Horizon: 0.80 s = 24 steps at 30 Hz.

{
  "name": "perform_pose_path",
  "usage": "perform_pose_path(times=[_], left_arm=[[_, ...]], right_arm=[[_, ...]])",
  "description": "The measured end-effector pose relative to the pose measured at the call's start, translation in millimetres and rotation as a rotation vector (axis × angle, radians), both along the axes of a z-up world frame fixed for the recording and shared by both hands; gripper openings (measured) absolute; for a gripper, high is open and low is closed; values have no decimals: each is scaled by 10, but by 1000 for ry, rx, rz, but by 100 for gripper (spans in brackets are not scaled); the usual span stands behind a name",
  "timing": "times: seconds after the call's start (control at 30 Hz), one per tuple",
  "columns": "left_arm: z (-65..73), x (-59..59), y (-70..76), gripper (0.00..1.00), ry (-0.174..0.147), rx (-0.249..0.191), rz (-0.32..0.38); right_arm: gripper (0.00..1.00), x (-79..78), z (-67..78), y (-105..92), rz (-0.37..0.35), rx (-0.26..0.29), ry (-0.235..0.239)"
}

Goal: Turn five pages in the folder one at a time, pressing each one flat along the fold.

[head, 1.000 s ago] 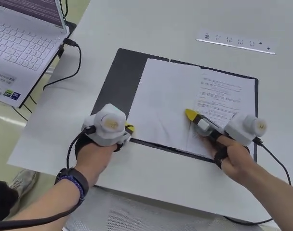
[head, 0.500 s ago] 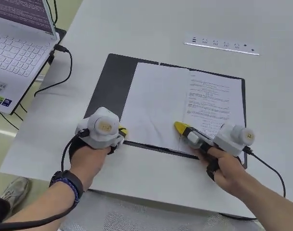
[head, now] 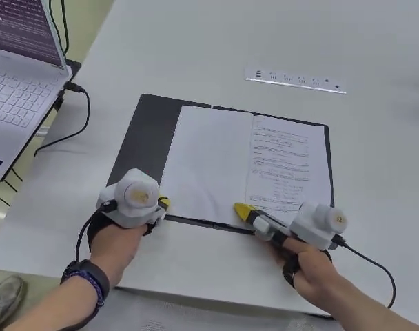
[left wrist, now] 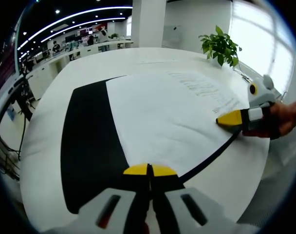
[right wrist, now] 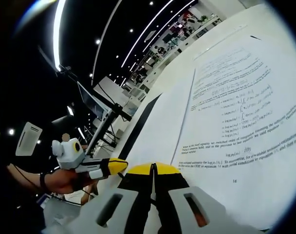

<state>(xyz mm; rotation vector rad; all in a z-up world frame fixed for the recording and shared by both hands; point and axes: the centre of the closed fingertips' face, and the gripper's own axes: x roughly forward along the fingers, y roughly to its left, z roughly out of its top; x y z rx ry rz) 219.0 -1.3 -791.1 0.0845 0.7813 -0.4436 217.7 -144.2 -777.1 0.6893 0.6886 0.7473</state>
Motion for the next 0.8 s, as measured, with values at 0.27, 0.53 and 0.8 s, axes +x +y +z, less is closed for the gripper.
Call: perform_pose_path(times=[0.27,0.53,0.8], left_arm=[[-2,-7,1,0,1,3,9],[-1,-3,-8,0,31,15,37],[62,-62,-112,13,97,-44,83]], right_arm=[[0,-99,-22,-11,-18,-8,25],[0,-149,-19,-36,-100,10,54],[0,-136,50,-110,-102,-57,62]])
